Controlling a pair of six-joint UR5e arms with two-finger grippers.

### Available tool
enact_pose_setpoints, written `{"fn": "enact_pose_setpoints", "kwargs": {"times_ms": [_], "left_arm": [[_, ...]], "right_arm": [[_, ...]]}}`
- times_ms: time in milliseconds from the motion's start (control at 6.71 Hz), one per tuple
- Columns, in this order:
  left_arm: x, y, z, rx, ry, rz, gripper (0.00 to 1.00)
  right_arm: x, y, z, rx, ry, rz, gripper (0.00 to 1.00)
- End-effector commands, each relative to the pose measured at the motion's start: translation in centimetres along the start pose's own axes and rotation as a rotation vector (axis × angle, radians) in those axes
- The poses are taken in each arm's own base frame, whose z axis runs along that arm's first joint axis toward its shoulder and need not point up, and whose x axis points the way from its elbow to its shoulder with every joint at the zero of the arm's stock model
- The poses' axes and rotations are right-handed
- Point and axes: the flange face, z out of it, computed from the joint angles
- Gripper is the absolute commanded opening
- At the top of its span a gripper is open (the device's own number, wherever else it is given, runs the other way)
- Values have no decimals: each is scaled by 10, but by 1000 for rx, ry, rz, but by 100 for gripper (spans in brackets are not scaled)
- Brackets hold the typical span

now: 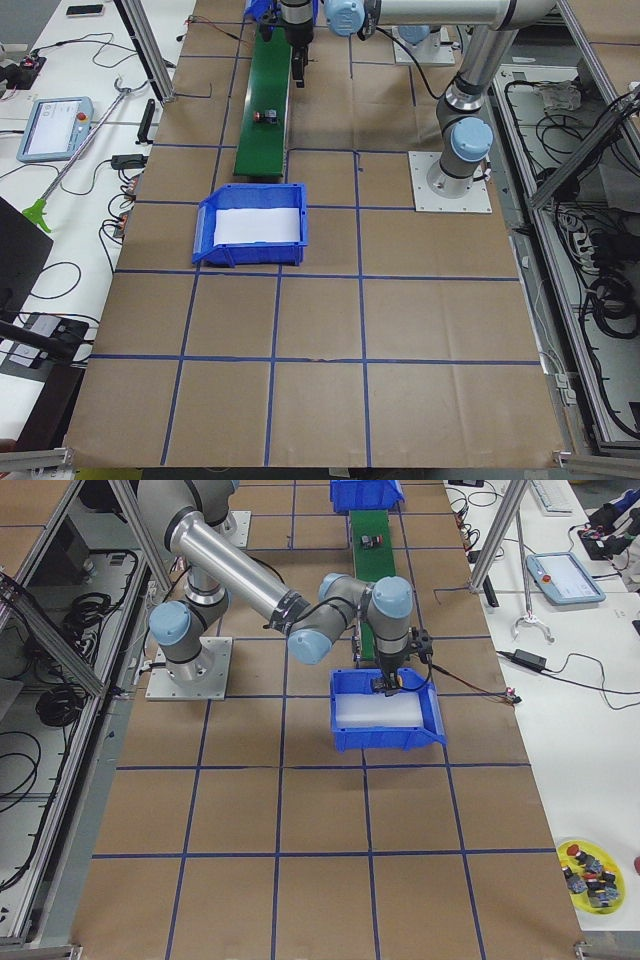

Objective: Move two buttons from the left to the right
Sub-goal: 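Lower the yellow button into the right blue bin and release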

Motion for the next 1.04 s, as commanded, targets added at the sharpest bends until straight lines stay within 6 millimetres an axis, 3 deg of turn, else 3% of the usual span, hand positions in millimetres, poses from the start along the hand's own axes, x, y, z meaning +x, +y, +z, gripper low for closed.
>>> {"fn": "enact_pose_setpoints", "kwargs": {"times_ms": [0,746,895], "left_arm": [[-1,1,-3,8,-2,30,100],[-7,0,-5,24,-47,4,100],[-7,0,-5,25,-46,-16,100]], "right_arm": [[-8,20,50,14,-13,-5,3],[2,48,100,-45,-32,3,4],[2,49,107,-55,-42,4,10]]}}
